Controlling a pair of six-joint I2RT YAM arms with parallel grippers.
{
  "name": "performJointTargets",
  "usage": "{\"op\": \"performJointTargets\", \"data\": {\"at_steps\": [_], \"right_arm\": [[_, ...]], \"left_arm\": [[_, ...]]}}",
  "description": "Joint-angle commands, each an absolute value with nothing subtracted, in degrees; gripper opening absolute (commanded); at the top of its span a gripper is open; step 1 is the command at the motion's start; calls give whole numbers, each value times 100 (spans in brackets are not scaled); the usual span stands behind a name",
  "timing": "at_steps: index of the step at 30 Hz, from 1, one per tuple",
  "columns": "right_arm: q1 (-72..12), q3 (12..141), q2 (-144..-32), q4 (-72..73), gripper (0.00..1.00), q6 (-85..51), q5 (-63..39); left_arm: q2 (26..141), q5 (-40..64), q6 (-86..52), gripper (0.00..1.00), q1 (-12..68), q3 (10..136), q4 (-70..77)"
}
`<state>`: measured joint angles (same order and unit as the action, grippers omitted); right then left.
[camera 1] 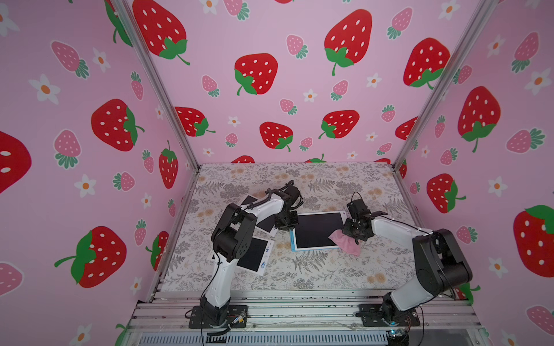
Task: Wipe the drawing tablet
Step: Wipe the dirt from the drawing tablet.
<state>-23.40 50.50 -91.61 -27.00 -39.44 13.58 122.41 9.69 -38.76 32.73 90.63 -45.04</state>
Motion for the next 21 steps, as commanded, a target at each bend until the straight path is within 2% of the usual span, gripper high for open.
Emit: {"op": "performJointTargets", "data": {"at_steps": [1,7,9,14,16,19,21], "right_arm": [[-2810,5376,-9457,-3236,0,-3962,1303],[-1888,4880,-9049,-3323,0,-3837,1167],[-1987,4905,-8974,-3307,0,-3724,1115],[-2847,5446,-9376,-3585,0,-3889,1185],[-2663,5350,-9353,-3622,0,-3904,1264],[-1951,5041,-9134,-3592,0,-3781,1080],[-1891,5022,-9031,-3578,0,-3640,1077]], "left_arm": [[12874,167,-3885,17,3146,8838,-5035],[12872,176,-3888,17,3152,8848,-5038],[12867,182,-3893,17,3151,8816,-5003],[12893,193,-3895,17,3149,8837,-5001],[12886,185,-3879,17,3150,8850,-5019],[12883,192,-3878,17,3155,8847,-5019],[12883,202,-3887,17,3154,8829,-5002]]}}
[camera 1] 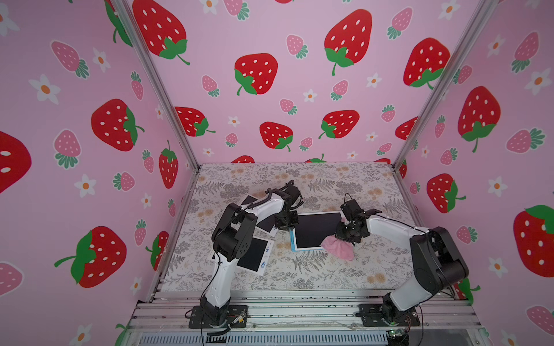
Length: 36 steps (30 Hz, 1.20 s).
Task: Wipe the drawing tablet
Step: Wipe the dirt from the drawing tablet.
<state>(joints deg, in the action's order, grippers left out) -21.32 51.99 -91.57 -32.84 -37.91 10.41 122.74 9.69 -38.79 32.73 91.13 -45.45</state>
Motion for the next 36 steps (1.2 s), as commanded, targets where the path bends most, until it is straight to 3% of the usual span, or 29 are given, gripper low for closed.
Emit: {"op": "performJointTargets", "data": {"at_steps": [1,6,13,19,25,32,36], "right_arm": [[-2002,5056,-9015,-3553,0,-3638,1021],[-3009,5584,-9413,-3752,0,-3854,1165],[-1844,5153,-9145,-3618,0,-3521,1035],[-2814,5772,-9501,-3903,0,-3690,1049],[-1949,5169,-9135,-3885,0,-3574,965],[-2829,5629,-9349,-4035,0,-3702,920],[-2294,5290,-9223,-4040,0,-3667,931]], "left_arm": [[12885,208,-3891,17,3162,8828,-5001],[12908,205,-3877,17,3160,8889,-5027],[12884,202,-3875,17,3162,8845,-5021],[12928,211,-3883,17,3164,8919,-5044],[12920,193,-3860,17,3164,8943,-5075],[12936,202,-3850,17,3166,8944,-5062],[12929,185,-3823,17,3164,8984,-5113]]}}
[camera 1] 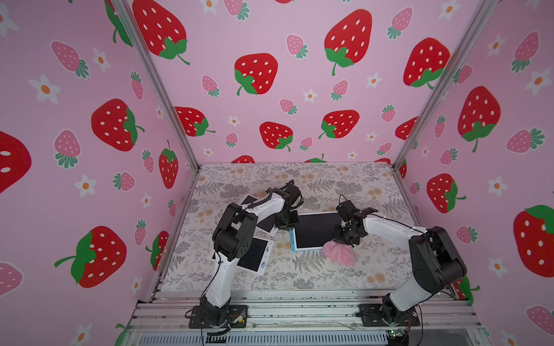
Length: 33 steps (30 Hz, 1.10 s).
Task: Wipe the drawing tablet
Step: Wipe the dirt from the drawing tablet.
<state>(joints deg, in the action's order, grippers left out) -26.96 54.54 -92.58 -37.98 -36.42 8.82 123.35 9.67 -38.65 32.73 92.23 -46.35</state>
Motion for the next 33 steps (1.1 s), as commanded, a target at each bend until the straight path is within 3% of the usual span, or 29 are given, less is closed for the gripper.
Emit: {"op": "performJointTargets", "data": {"at_steps": [1,4,9,16,23,29,33], "right_arm": [[-2071,5151,-9152,-4002,0,-3596,878],[-1996,5105,-9043,-3904,0,-3448,785],[-2802,5647,-9365,-4087,0,-3661,820],[-1662,5215,-9126,-3954,0,-3346,675],[-2621,5756,-9369,-4192,0,-3586,697],[-1701,5294,-9122,-4126,0,-3237,623],[-2409,5493,-9084,-4219,0,-3428,577]], "left_arm": [[12914,185,-3819,17,3157,8983,-5107],[12909,193,-3840,17,3164,8971,-5089],[12947,202,-3842,17,3160,9028,-5117],[12937,202,-3856,17,3163,8997,-5099],[12970,207,-3857,17,3160,9075,-5121],[12956,193,-3848,17,3163,9039,-5126],[12969,211,-3867,17,3170,9017,-5098]]}}
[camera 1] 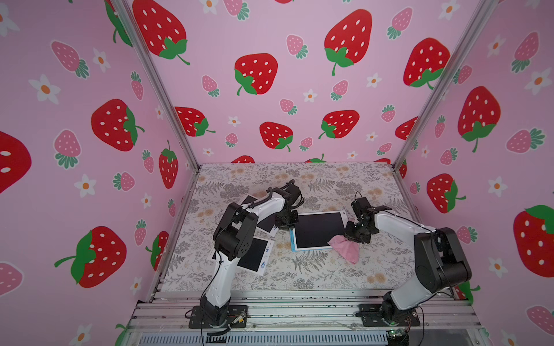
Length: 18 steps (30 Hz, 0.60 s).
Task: Wipe the drawing tablet
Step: Wipe the dirt from the drawing tablet.
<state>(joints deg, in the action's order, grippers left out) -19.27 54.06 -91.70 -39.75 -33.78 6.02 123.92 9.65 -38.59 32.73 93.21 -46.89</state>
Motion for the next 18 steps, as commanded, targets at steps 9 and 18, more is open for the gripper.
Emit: {"op": "performJointTargets", "data": {"at_steps": [9,18], "right_arm": [[-1725,5088,-8937,-4298,0,-3319,570],[-2479,5464,-9161,-4447,0,-3667,621]], "left_arm": [[12956,202,-3856,17,3164,9060,-5133],[12976,220,-3841,17,3173,9093,-5134]]}}
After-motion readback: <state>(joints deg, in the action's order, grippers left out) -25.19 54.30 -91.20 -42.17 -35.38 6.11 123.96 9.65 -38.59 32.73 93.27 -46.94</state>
